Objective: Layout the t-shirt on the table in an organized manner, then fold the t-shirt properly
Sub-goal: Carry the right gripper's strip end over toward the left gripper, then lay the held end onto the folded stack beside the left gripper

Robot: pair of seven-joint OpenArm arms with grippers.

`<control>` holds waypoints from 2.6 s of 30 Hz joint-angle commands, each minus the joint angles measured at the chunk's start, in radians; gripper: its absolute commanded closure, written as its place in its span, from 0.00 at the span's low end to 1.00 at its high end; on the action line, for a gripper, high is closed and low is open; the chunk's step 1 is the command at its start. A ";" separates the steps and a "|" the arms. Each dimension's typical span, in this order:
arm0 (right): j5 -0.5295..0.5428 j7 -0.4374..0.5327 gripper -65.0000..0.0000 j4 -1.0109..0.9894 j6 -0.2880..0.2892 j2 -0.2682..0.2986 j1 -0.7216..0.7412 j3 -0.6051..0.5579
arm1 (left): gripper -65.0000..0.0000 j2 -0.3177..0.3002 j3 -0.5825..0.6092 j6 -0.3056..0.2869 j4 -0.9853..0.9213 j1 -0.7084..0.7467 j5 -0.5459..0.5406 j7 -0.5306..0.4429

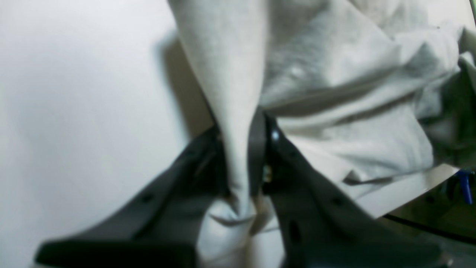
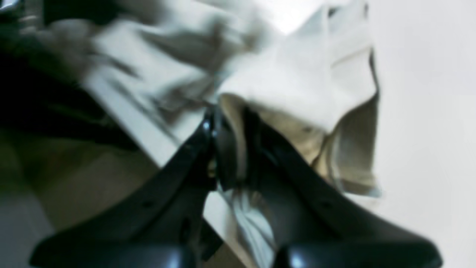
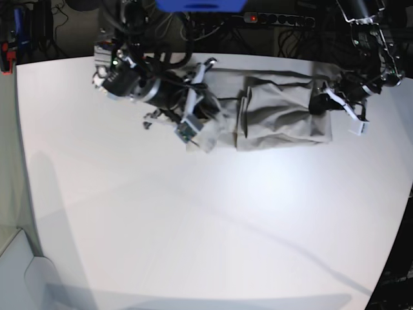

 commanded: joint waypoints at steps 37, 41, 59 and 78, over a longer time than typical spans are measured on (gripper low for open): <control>0.021 0.204 1.00 -0.438 -0.001 -0.007 0.416 -0.488 | 1.00 0.037 0.039 0.005 0.005 0.008 0.045 0.032; 0.064 0.206 1.00 -0.450 -0.001 -0.007 0.483 -0.490 | 1.00 0.037 0.050 0.005 0.005 0.010 0.045 0.032; 0.184 0.400 1.00 -0.723 -0.001 -0.007 0.578 -0.491 | 1.00 0.032 0.049 0.005 0.005 0.010 0.045 0.033; 0.184 0.440 0.76 -0.846 -0.001 -0.007 0.592 -0.494 | 1.00 0.028 0.041 0.005 0.005 0.010 0.041 0.076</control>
